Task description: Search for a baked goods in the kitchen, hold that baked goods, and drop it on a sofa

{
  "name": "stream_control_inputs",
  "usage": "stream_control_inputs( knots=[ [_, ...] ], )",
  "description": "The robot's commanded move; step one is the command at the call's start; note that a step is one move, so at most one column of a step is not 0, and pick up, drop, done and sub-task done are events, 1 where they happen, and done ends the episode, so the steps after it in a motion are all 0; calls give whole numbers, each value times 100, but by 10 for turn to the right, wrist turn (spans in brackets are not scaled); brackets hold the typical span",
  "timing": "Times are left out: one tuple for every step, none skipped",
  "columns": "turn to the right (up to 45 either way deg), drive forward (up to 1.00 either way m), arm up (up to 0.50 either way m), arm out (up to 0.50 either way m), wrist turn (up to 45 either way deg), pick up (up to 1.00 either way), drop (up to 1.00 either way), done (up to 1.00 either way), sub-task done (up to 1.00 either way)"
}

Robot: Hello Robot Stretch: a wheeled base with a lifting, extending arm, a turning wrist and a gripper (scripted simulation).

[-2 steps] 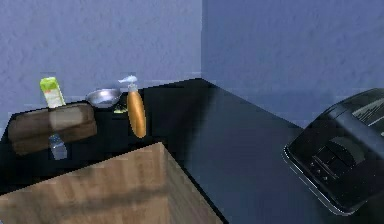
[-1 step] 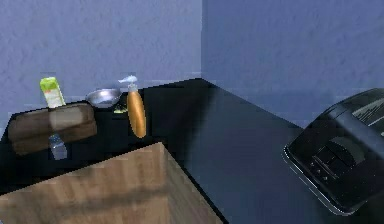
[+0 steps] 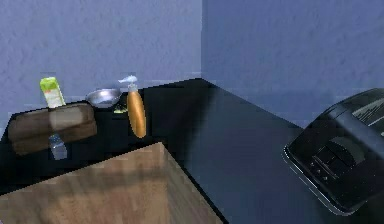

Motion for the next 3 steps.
stream_control_inputs(
  knots=[
    [0, 0, 4, 0, 0, 0, 0, 0, 0],
    [0, 0, 0, 0, -450, 0, 0, 0, 0],
    [0, 0, 0, 0, -450, 0, 0, 0, 0]
  ],
)
